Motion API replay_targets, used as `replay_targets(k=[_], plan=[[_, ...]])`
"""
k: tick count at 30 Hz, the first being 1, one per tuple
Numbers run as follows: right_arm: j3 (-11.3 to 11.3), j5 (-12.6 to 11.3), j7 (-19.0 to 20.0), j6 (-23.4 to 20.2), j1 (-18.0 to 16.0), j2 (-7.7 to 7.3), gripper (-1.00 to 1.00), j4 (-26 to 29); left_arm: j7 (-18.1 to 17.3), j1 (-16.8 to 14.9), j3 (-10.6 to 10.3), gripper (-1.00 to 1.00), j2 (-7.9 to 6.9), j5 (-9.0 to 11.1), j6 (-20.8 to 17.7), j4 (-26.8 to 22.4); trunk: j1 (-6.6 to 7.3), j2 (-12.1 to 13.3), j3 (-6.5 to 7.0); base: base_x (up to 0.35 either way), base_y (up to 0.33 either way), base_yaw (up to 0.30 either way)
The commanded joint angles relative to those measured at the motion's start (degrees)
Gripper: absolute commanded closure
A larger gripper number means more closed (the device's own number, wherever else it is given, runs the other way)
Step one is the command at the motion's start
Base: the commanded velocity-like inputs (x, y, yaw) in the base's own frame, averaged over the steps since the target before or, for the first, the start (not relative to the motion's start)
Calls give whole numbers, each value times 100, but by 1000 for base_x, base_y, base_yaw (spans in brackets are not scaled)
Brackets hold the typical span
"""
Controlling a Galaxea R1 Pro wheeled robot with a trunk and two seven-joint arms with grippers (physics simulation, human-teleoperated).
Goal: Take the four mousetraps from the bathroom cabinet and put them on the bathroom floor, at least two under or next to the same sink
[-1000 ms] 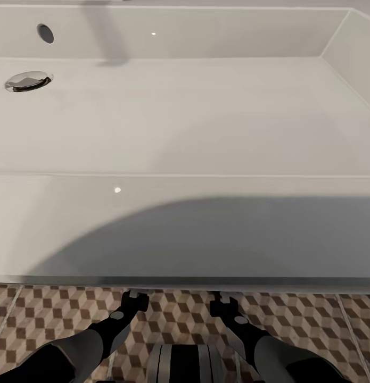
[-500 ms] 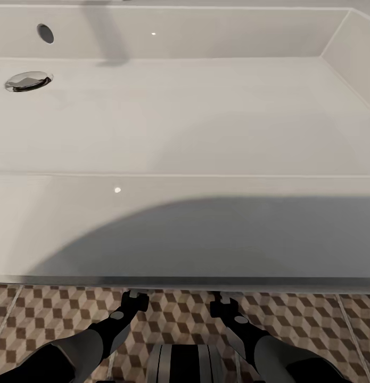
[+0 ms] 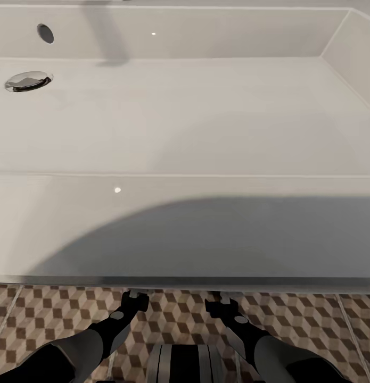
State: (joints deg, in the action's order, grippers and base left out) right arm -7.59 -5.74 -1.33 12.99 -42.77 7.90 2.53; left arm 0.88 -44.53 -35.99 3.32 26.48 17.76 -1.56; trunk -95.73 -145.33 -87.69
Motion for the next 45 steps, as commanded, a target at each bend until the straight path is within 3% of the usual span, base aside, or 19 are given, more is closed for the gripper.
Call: replay_targets(k=[1, 44, 45], plan=[[-50, -59, -14, 20, -3, 1, -100, -6, 9, -3, -49, 100, 2, 41, 19, 6, 1, -1, -3, 0, 0, 0], [-50, -59, -11, 20, -3, 1, -100, 2, 9, -3, -31, 100, 2, 33, -333, 6, 1, -1, -3, 0, 0, 0], [-50, -59, -11, 20, -3, 1, -100, 2, 9, -3, -31, -100, 2, 33, -334, 6, 1, -1, -3, 0, 0, 0]])
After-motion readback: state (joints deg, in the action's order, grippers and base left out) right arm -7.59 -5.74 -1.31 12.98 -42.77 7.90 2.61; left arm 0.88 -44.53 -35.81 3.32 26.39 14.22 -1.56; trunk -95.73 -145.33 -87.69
